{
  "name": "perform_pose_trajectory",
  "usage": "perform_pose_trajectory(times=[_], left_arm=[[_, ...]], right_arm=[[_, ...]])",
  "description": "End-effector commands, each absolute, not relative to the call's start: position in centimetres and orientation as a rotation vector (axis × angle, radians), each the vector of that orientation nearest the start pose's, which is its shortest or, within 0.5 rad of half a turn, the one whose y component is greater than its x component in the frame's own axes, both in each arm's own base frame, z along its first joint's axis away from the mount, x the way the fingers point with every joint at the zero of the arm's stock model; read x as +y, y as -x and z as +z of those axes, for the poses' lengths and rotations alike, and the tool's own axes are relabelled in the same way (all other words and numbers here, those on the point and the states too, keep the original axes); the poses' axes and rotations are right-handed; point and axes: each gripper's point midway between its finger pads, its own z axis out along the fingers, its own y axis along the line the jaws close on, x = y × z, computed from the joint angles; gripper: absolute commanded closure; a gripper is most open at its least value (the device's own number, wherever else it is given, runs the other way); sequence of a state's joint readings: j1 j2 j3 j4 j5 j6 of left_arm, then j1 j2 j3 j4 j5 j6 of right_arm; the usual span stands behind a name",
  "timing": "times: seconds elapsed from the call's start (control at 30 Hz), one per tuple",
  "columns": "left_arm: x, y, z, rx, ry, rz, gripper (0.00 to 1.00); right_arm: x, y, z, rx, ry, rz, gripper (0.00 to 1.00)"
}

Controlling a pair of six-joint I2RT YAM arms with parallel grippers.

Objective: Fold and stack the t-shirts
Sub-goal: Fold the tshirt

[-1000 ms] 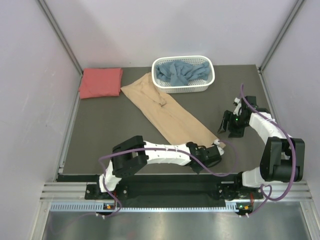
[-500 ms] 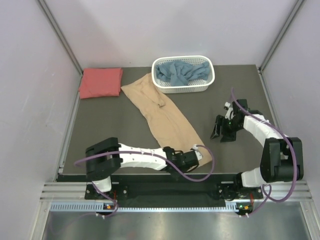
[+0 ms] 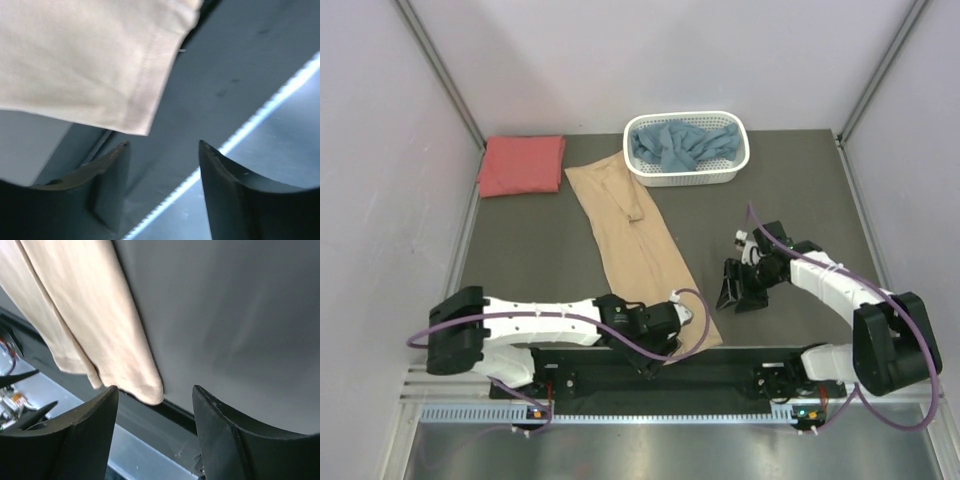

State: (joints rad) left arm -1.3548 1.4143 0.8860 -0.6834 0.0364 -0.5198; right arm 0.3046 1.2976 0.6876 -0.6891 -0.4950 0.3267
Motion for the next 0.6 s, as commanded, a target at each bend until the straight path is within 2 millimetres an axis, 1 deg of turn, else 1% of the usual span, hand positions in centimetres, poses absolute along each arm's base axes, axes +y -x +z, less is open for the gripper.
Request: perform_pose_trajectory(times=[0.0, 0.03, 0.07, 0.1, 0.13, 0.17, 0.23, 0.27, 0.3, 0.37, 0.4, 0.43, 0.47, 0.53, 0.57], left_arm=[[-28.2, -1.8, 9.5, 2.662, -1.09, -0.679, 0.37], [-28.0, -1.7, 10.1, 2.666, -1.062, -0.705, 0.35], [-27.8, -1.6, 11.2, 2.65, -1.017, -0.748, 0.35], [-27.5, -1.8, 11.5, 2.682, -0.921, -0.738, 0.34], [-27.1, -2.1, 11.7, 2.689, -0.86, -0.736, 0.34], [-26.7, -2.4, 12.1, 2.72, -0.731, -0.755, 0.34], [-26.2, -2.3, 12.0, 2.8, -0.61, -0.813, 0.35], [-25.7, -3.1, 11.5, 2.861, -0.444, -0.833, 0.36], [-25.5, -2.6, 11.5, 2.919, -0.385, -0.882, 0.37], [-24.3, -2.7, 10.7, 3.008, -0.255, -0.871, 0.4], [-23.7, -4.0, 10.6, 3.032, -0.129, -0.864, 0.42], [-23.2, -4.0, 10.7, 3.074, -0.081, -0.871, 0.43], [-22.5, -5.2, 11.1, 3.075, 0.018, -0.862, 0.43], [-22.0, -6.2, 11.9, 3.058, 0.061, -0.878, 0.41], [-21.6, -7.3, 12.5, 3.048, 0.145, -0.89, 0.4]], right_arm=[[16.6, -15.2, 5.7, 2.911, 0.125, 0.913, 0.38], [16.7, -14.7, 5.5, 2.911, 0.142, 0.921, 0.38], [16.7, -14.5, 5.4, 2.915, 0.148, 0.923, 0.38], [16.6, -14.3, 5.3, 2.919, 0.147, 0.922, 0.38], [16.6, -14.0, 5.1, 2.919, 0.156, 0.927, 0.38], [16.7, -13.9, 5.1, 2.92, 0.159, 0.93, 0.38], [16.9, -14.0, 5.2, 2.917, 0.167, 0.944, 0.38], [17.1, -14.0, 5.3, 2.915, 0.171, 0.95, 0.38], [17.2, -14.1, 5.3, 2.916, 0.165, 0.958, 0.38], [17.3, -14.1, 5.3, 2.921, 0.165, 0.959, 0.38], [17.3, -14.2, 5.3, 2.924, 0.159, 0.953, 0.38], [17.4, -14.4, 5.5, 2.916, 0.151, 0.949, 0.38], [17.4, -14.5, 5.6, 2.915, 0.142, 0.946, 0.38], [17.5, -14.7, 5.6, 2.914, 0.134, 0.939, 0.39], [17.5, -14.8, 5.6, 2.915, 0.129, 0.937, 0.39]])
